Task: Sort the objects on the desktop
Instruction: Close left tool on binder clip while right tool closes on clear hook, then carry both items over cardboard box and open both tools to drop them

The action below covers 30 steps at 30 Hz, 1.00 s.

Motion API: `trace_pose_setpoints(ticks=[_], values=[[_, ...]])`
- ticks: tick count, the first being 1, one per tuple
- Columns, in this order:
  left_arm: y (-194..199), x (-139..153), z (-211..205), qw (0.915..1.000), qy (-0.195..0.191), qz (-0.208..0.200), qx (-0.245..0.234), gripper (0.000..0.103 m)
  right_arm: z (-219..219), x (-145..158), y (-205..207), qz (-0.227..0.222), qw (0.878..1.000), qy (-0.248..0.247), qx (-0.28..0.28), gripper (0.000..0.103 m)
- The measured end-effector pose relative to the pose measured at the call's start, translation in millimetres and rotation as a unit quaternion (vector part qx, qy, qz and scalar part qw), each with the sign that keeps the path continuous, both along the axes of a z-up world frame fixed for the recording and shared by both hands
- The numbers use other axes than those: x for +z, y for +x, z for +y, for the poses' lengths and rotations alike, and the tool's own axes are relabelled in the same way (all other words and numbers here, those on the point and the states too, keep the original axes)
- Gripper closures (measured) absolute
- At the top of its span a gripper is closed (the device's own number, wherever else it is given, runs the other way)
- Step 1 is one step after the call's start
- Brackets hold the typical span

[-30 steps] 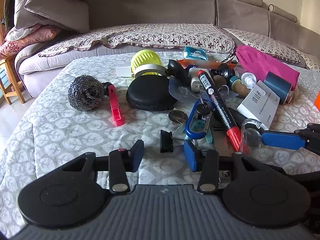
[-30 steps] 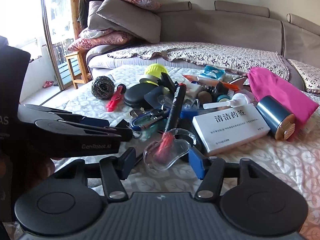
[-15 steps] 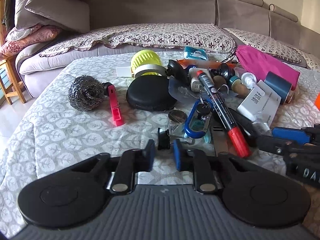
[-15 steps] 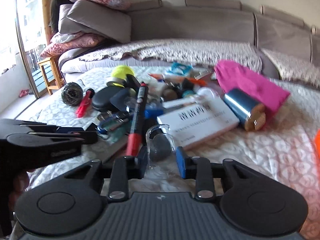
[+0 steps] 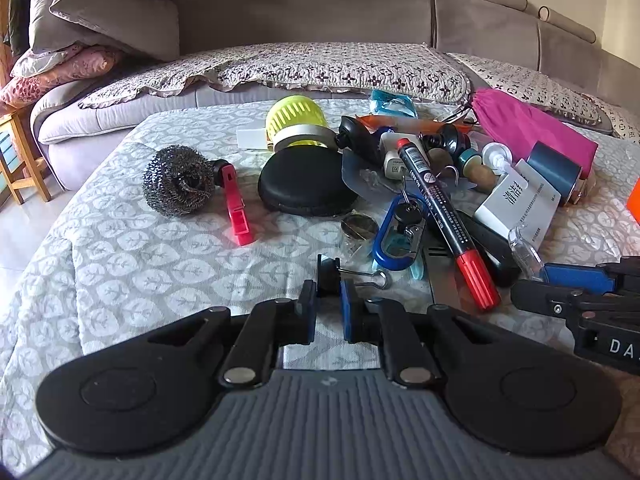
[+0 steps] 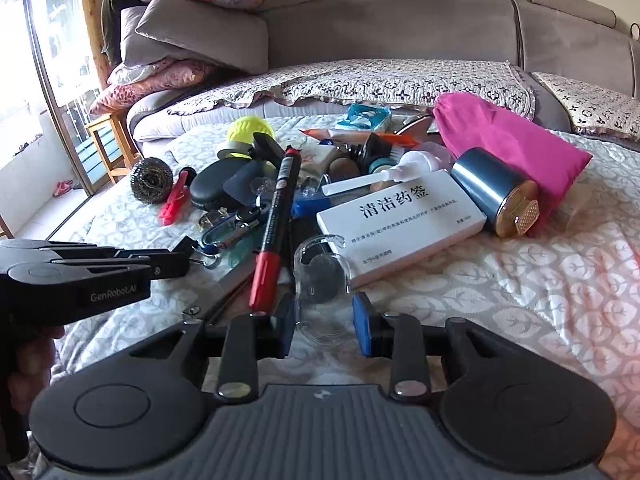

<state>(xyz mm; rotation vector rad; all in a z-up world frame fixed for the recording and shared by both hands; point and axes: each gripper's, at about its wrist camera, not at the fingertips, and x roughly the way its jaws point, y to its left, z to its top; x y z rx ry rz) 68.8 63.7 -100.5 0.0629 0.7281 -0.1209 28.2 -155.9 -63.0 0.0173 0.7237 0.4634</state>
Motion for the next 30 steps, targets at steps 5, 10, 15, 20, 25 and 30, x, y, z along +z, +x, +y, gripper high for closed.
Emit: trace_pose_setpoints(ticks=[5,10,15,20,25,30], values=[[-5.2,7.4,1.2,1.0000,-0.001,-0.006,0.003,0.089,-4.1,6.0,-3.7,-0.007,1.000,0.003,0.000,0.074],[-10.4,16.3,0.0,0.9999,0.000,-0.013,0.009,0.089,-9.1,14.9,-8.4,-0.010,1.000,0.014,-0.005,0.074],[-18.1,28.7,-7.0,0.9998,-0.001,-0.016,0.010,0.089,-15.7,26.2,-19.2,-0.021,1.000,0.020,-0.007,0.074],[-23.9,35.3,-21.9,0.9998,0.005,0.009,0.015,0.089,-21.8,36.4,-28.8,-0.027,0.999,0.025,-0.012,0.074],[-39.8,49.5,-35.9,0.9999,0.007,-0.002,0.013,0.089,-29.5,51.9,-44.7,-0.045,0.998,0.032,-0.017,0.074],[-51.8,64.7,-50.7,0.9997,0.009,-0.017,0.014,0.089,-44.2,67.5,-58.8,-0.065,0.997,0.036,-0.030,0.074]])
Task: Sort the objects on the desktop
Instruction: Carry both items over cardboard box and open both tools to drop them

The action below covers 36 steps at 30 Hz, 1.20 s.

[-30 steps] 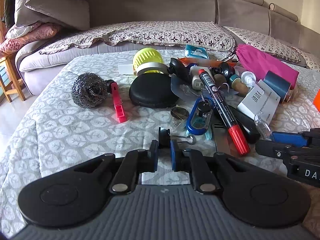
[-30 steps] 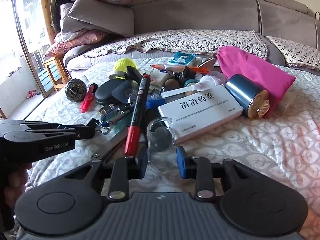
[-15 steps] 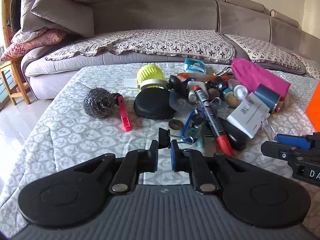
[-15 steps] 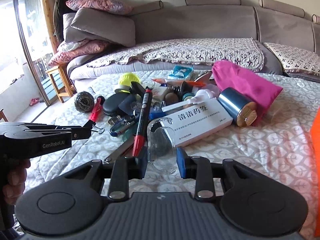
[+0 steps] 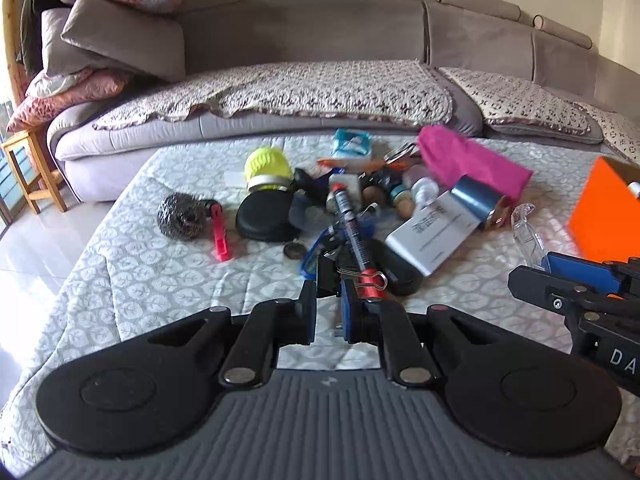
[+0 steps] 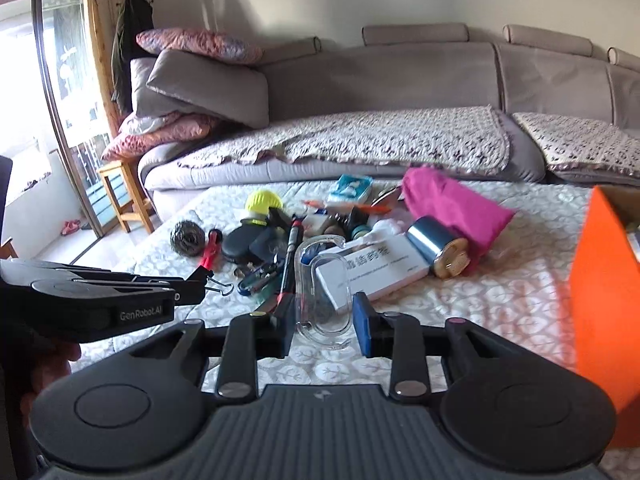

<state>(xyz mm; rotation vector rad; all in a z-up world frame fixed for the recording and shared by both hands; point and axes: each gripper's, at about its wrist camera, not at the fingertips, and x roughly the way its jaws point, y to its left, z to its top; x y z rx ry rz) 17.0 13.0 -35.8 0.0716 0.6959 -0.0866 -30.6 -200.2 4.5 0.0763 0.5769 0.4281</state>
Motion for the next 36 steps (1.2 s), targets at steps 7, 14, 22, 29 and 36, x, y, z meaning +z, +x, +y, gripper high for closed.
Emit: trace_pose_setpoints(ticks=[7,14,22,29,36], values=[[-12.5,9.2,-31.7,0.9996,0.002,-0.008,-0.025,0.089,-28.5,16.5,-14.6,-0.022,0.999,0.010,-0.031,0.074],[-21.9,17.3,-71.9,0.9977,-0.005,-0.022,-0.063,0.089,-60.7,26.1,-23.3,-0.067,0.995,0.012,-0.067,0.074],[-19.1,33.8,-120.9,0.9917,-0.024,-0.047,-0.117,0.089,-121.8,29.7,-21.7,-0.119,0.981,0.006,-0.152,0.074],[-23.1,42.4,-166.6,0.9741,-0.074,-0.076,-0.200,0.089,-180.2,13.9,-22.2,-0.114,0.965,0.009,-0.235,0.074],[-14.0,28.6,-211.1,0.9543,-0.098,-0.066,-0.275,0.089,-220.9,-10.7,-23.5,-0.096,0.948,0.003,-0.303,0.074]])
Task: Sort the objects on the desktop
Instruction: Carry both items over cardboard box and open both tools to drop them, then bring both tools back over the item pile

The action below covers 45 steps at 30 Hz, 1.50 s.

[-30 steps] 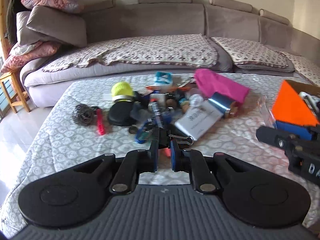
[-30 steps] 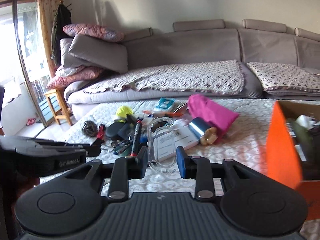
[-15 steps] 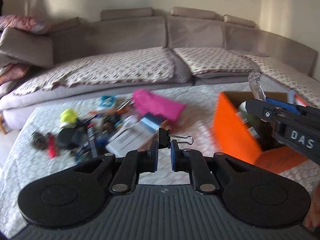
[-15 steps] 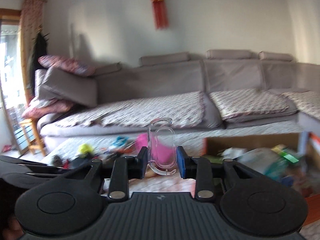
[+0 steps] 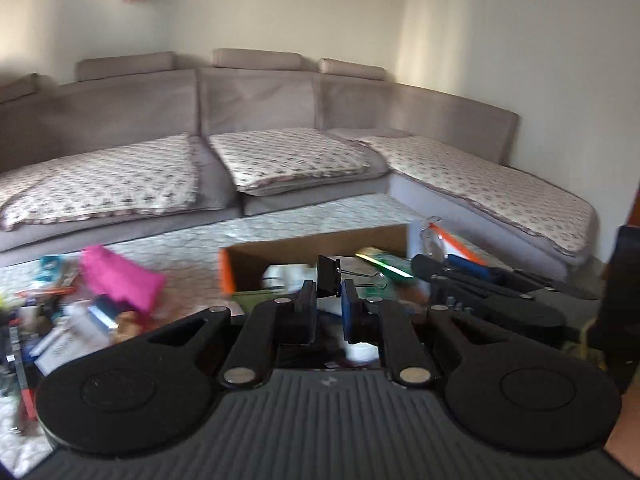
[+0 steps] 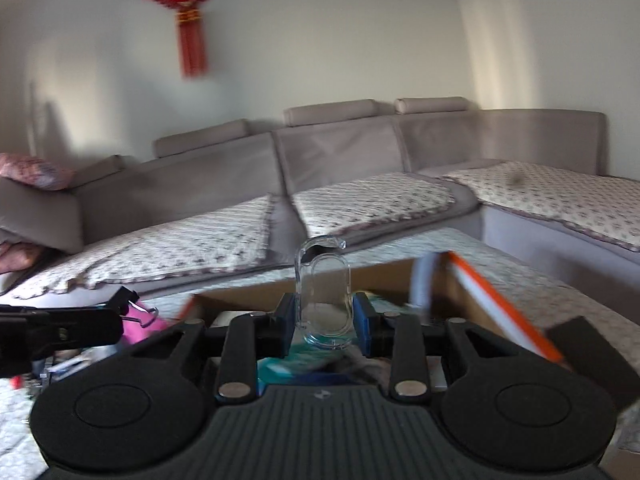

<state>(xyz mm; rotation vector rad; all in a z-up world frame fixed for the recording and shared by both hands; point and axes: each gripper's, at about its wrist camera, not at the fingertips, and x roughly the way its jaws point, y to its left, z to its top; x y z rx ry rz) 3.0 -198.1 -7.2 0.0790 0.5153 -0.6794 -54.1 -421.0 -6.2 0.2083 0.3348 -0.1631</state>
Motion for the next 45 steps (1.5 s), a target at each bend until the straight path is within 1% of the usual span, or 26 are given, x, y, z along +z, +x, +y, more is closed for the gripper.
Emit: trace_pose_setpoints(ticks=[2,7,11,15,16,17,18,19,20,21,22,23,25,28,29,30,31,33,34,35,37,39,43,45], values=[[5.5,-6.4,-9.8,0.9999,0.002,0.005,-0.010,0.089,-8.6,-5.3,0.6,0.007,1.000,0.009,-0.011,0.074],[14.5,-17.1,-26.6,0.9994,0.005,0.019,-0.027,0.089,-19.9,-14.0,-2.4,0.012,1.000,0.011,-0.027,0.074],[17.7,-19.4,-34.5,0.9992,0.009,0.020,-0.034,0.088,-30.2,-19.1,2.0,0.021,0.999,0.017,-0.036,0.074],[11.2,-13.6,-34.8,0.9990,0.008,0.027,-0.034,0.088,-36.0,-24.2,6.1,0.029,0.999,0.022,-0.034,0.073],[9.0,-12.8,-35.5,0.9991,0.008,0.026,-0.032,0.080,-35.7,-25.0,6.3,0.030,0.999,0.023,-0.031,0.073],[8.3,-12.5,-36.0,0.9992,0.009,0.025,-0.029,0.063,-35.7,-25.1,7.3,0.029,0.999,0.023,-0.031,0.071],[7.5,-12.6,-35.7,0.9993,0.006,0.022,-0.028,0.054,-34.7,-25.0,6.5,0.026,0.999,0.022,-0.031,0.070],[6.3,-12.3,-34.4,0.9995,0.003,0.018,-0.026,0.040,-35.2,-24.7,7.1,0.023,0.999,0.022,-0.029,0.070],[4.7,-11.2,-32.8,0.9997,0.002,0.012,-0.023,0.037,-35.1,-24.2,6.3,0.019,0.999,0.023,-0.028,0.067],[3.8,-10.2,-31.8,0.9997,0.003,0.009,-0.022,0.036,-35.0,-23.6,5.2,0.014,0.999,0.023,-0.029,0.059],[4.7,-10.3,-32.6,0.9997,0.004,0.009,-0.021,0.032,-34.8,-23.3,4.6,0.009,0.999,0.022,-0.031,0.056],[4.7,-9.6,-31.7,0.9998,0.005,0.009,-0.019,0.032,-34.3,-22.8,3.3,0.007,0.999,0.021,-0.032,0.053],[6.4,-10.0,-31.6,0.9998,0.008,0.008,-0.014,0.032,-34.5,-21.8,5.5,0.007,0.999,0.023,-0.031,0.054],[7.7,-8.9,-25.9,0.9999,0.006,0.009,-0.004,0.026,-31.9,-19.4,7.1,0.002,0.999,0.025,-0.033,0.048],[8.0,-8.7,-23.3,0.9999,0.004,0.009,-0.002,0.024,-30.7,-17.9,7.2,-0.002,0.999,0.026,-0.033,0.041],[8.1,-8.5,-20.8,1.0000,0.003,0.008,0.000,0.022,-29.4,-16.6,6.6,-0.008,0.999,0.027,-0.034,0.029],[8.0,-8.5,-18.3,1.0000,0.003,0.007,0.002,0.020,-27.8,-15.1,6.2,-0.013,0.999,0.029,-0.035,0.023],[7.6,-8.5,-12.5,0.9999,0.003,0.003,0.011,0.018,-24.0,-11.6,6.0,-0.026,0.998,0.035,-0.036,0.004],[7.8,-8.1,-8.8,0.9999,0.002,0.002,0.014,0.017,-22.1,-9.6,5.7,-0.033,0.998,0.041,-0.037,0.000],[7.9,-7.4,-4.0,0.9999,0.000,0.002,0.016,0.012,-19.7,-7.4,5.7,-0.039,0.998,0.046,-0.036,0.000],[7.1,-5.6,5.9,0.9997,-0.006,0.000,0.023,0.005,-14.4,-3.7,5.8,-0.046,0.997,0.054,-0.031,0.000],[5.9,-3.3,17.2,0.9995,-0.011,-0.002,0.030,0.004,-6.7,0.0,5.2,-0.058,0.996,0.054,-0.027,0.000],[4.3,0.2,40.9,0.9985,-0.019,-0.005,0.052,0.002,15.0,9.6,2.0,-0.088,0.995,0.039,-0.015,0.000],[3.2,0.6,54.2,0.9976,-0.021,-0.007,0.066,0.001,25.6,13.5,2.4,-0.098,0.994,0.039,0.000,0.000]])
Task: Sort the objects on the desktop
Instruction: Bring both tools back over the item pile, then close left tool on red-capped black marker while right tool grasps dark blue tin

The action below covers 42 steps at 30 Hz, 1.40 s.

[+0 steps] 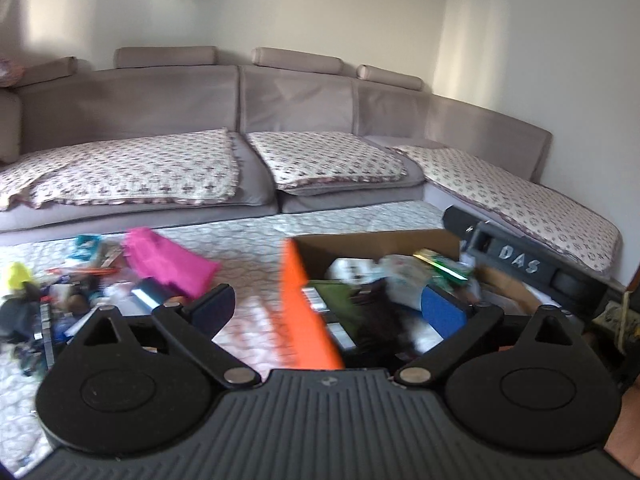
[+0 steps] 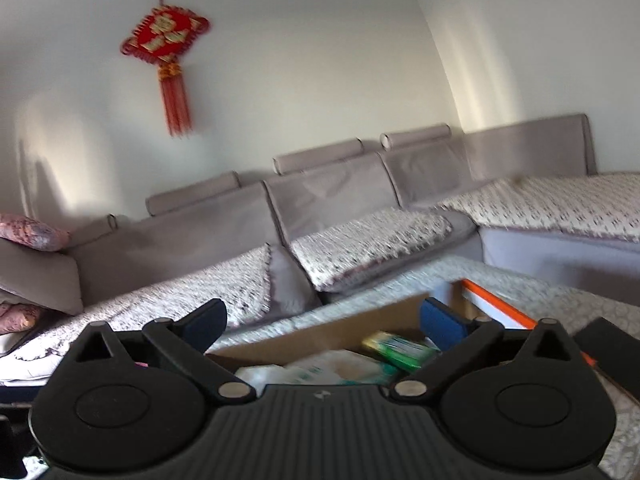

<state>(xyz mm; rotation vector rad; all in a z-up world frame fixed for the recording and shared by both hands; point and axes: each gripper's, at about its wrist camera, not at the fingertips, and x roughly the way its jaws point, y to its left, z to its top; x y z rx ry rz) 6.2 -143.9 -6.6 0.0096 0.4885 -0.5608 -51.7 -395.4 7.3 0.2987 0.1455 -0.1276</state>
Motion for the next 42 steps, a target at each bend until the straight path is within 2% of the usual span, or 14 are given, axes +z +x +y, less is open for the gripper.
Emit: trace_pose_setpoints(ticks=[4,6,11,15,19,22,24,25,27,28,31,33,38,42], values=[[-0.2,-0.9,29.8,0.9991,0.001,-0.007,0.041,0.000,24.8,4.8,5.0,-0.009,0.999,-0.005,0.038,0.000],[1.1,-4.6,45.3,0.9976,0.015,-0.015,0.065,0.000,39.1,6.6,8.9,-0.008,0.998,-0.007,0.062,0.000],[11.4,-22.9,85.5,0.9899,0.041,-0.003,0.136,0.000,84.0,7.1,16.7,-0.004,0.991,-0.030,0.134,0.000],[18.5,-35.5,107.2,0.9817,0.047,0.000,0.185,0.001,122.5,0.8,26.5,0.018,0.980,-0.065,0.185,0.000],[20.8,-46.0,118.3,0.9764,0.060,-0.003,0.207,0.003,155.7,-9.6,44.6,0.049,0.971,-0.097,0.211,0.001],[27.8,-50.2,125.2,0.9748,0.055,0.003,0.216,0.004,172.9,-20.5,63.5,0.071,0.964,-0.125,0.222,0.011],[33.0,-51.6,127.0,0.9741,0.045,0.007,0.222,0.008,177.1,-26.3,78.4,0.085,0.961,-0.137,0.227,0.027],[29.9,-53.2,129.8,0.9739,0.042,0.007,0.223,0.010,179.0,-29.5,84.6,0.090,0.959,-0.149,0.225,0.031],[34.1,-54.4,128.9,0.9732,0.036,0.011,0.227,0.017,185.3,-40.0,88.7,0.101,0.955,-0.164,0.225,0.055],[35.8,-54.6,127.1,0.9739,0.033,0.009,0.224,0.019,187.6,-43.9,93.8,0.111,0.953,-0.166,0.227,0.059],[40.7,-59.6,119.6,0.9745,0.036,0.006,0.221,0.028,189.8,-55.0,108.1,0.127,0.950,-0.172,0.230,0.061],[42.9,-65.2,121.7,0.9742,0.033,0.008,0.223,0.029,192.2,-58.2,115.6,0.128,0.949,-0.182,0.225,0.061],[54.0,-76.0,123.1,0.9707,0.033,0.032,0.236,0.042,195.1,-71.7,132.7,0.142,0.945,-0.191,0.224,0.060],[58.7,-79.7,123.6,0.9695,0.033,0.049,0.238,0.047,194.8,-72.7,134.8,0.143,0.944,-0.186,0.231,0.060]])
